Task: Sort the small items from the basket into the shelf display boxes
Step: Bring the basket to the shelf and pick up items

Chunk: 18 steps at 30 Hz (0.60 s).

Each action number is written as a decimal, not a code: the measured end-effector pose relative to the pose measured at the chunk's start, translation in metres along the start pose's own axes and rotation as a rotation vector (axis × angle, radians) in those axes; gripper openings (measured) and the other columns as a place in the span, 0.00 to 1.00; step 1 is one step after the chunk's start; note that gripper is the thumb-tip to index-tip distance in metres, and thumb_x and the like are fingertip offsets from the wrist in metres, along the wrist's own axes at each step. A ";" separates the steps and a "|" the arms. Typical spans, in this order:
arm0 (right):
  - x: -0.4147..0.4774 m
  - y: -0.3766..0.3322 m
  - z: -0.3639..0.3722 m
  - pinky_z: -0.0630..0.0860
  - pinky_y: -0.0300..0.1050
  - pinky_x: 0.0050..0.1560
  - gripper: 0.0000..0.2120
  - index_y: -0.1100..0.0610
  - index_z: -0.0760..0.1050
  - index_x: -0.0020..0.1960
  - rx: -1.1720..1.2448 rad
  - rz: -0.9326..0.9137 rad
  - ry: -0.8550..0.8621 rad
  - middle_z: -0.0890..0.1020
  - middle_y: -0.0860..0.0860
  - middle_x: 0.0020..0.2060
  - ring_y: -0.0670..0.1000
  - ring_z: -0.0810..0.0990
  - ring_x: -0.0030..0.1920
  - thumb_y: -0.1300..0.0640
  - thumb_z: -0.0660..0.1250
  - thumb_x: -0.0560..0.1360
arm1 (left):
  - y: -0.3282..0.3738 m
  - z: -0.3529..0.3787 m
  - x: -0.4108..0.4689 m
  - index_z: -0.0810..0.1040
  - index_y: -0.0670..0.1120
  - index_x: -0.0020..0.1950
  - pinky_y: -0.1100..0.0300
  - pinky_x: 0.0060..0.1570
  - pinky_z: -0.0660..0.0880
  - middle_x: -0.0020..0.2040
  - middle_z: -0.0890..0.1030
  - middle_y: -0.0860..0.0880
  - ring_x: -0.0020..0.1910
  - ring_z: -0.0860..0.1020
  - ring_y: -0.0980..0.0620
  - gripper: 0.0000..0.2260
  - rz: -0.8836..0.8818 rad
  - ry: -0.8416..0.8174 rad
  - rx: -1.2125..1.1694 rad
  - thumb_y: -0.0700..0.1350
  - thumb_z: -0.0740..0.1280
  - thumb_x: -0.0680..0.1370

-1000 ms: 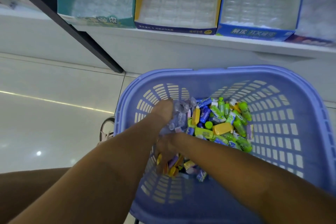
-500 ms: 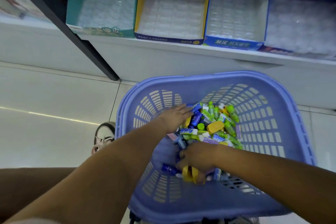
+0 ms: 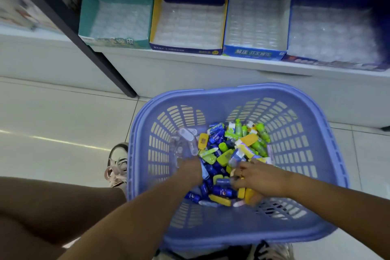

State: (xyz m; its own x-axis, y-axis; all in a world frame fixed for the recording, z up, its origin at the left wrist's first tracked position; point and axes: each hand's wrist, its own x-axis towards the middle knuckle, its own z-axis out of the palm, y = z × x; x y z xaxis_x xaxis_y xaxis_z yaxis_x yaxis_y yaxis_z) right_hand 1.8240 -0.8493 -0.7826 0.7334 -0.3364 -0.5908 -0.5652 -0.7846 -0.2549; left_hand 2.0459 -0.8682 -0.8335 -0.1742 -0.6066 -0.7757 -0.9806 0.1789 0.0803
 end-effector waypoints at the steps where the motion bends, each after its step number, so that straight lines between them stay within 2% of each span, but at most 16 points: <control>1: -0.002 0.002 -0.001 0.67 0.52 0.54 0.22 0.48 0.66 0.64 -0.005 0.020 0.009 0.69 0.53 0.65 0.56 0.66 0.64 0.38 0.56 0.75 | 0.001 0.005 -0.002 0.60 0.40 0.70 0.50 0.60 0.69 0.62 0.73 0.39 0.61 0.73 0.41 0.28 -0.027 0.027 -0.153 0.47 0.68 0.76; 2: -0.003 0.004 -0.003 0.68 0.53 0.54 0.19 0.47 0.66 0.64 -0.017 0.039 0.022 0.67 0.53 0.68 0.57 0.66 0.64 0.42 0.59 0.75 | 0.002 0.007 -0.003 0.60 0.40 0.70 0.51 0.58 0.70 0.62 0.73 0.39 0.60 0.73 0.41 0.29 -0.062 0.083 -0.313 0.45 0.69 0.75; 4: -0.004 0.011 -0.008 0.69 0.51 0.56 0.23 0.47 0.64 0.67 -0.008 0.096 -0.012 0.64 0.54 0.70 0.56 0.66 0.65 0.47 0.65 0.73 | 0.005 0.007 -0.005 0.63 0.40 0.68 0.51 0.54 0.73 0.60 0.73 0.38 0.59 0.75 0.40 0.25 -0.128 0.198 -0.597 0.41 0.68 0.75; 7: -0.009 0.025 -0.014 0.69 0.48 0.53 0.35 0.47 0.60 0.72 0.041 0.226 -0.111 0.71 0.56 0.62 0.57 0.70 0.61 0.42 0.69 0.69 | 0.010 0.002 -0.002 0.67 0.40 0.68 0.50 0.53 0.75 0.60 0.75 0.39 0.56 0.76 0.39 0.22 -0.184 0.325 -0.898 0.40 0.68 0.75; 9: -0.013 0.035 -0.015 0.69 0.49 0.51 0.36 0.46 0.59 0.72 0.049 0.315 -0.146 0.72 0.56 0.60 0.58 0.71 0.60 0.42 0.70 0.69 | 0.017 -0.003 0.004 0.68 0.42 0.69 0.48 0.57 0.73 0.62 0.74 0.40 0.59 0.75 0.39 0.23 -0.160 0.367 -0.965 0.45 0.69 0.76; 12: -0.015 0.040 -0.015 0.69 0.50 0.54 0.35 0.47 0.58 0.73 0.042 0.433 -0.203 0.70 0.56 0.62 0.58 0.70 0.63 0.47 0.70 0.71 | 0.026 -0.011 0.017 0.70 0.40 0.68 0.45 0.61 0.70 0.63 0.74 0.37 0.63 0.72 0.37 0.24 -0.192 0.348 -0.985 0.53 0.66 0.77; 15: -0.013 0.041 -0.018 0.72 0.50 0.50 0.33 0.49 0.61 0.72 0.120 0.487 -0.258 0.71 0.56 0.60 0.58 0.71 0.61 0.49 0.70 0.71 | 0.028 -0.020 0.030 0.74 0.36 0.58 0.45 0.55 0.74 0.55 0.78 0.35 0.56 0.76 0.36 0.23 -0.283 0.354 -1.052 0.56 0.58 0.80; 18: -0.015 0.045 -0.022 0.72 0.48 0.51 0.33 0.50 0.62 0.71 0.224 0.501 -0.235 0.73 0.56 0.61 0.58 0.74 0.60 0.48 0.72 0.71 | 0.031 -0.036 0.040 0.74 0.37 0.60 0.53 0.53 0.72 0.58 0.79 0.38 0.58 0.76 0.39 0.23 -0.317 0.295 -0.988 0.56 0.57 0.81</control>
State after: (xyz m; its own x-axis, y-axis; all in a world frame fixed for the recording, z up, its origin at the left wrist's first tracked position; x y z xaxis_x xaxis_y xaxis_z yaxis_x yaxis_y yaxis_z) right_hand 1.7956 -0.8909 -0.7684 0.2676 -0.4930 -0.8279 -0.9057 -0.4219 -0.0415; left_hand 2.0049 -0.9148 -0.8393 0.2148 -0.7019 -0.6792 -0.6009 -0.6431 0.4746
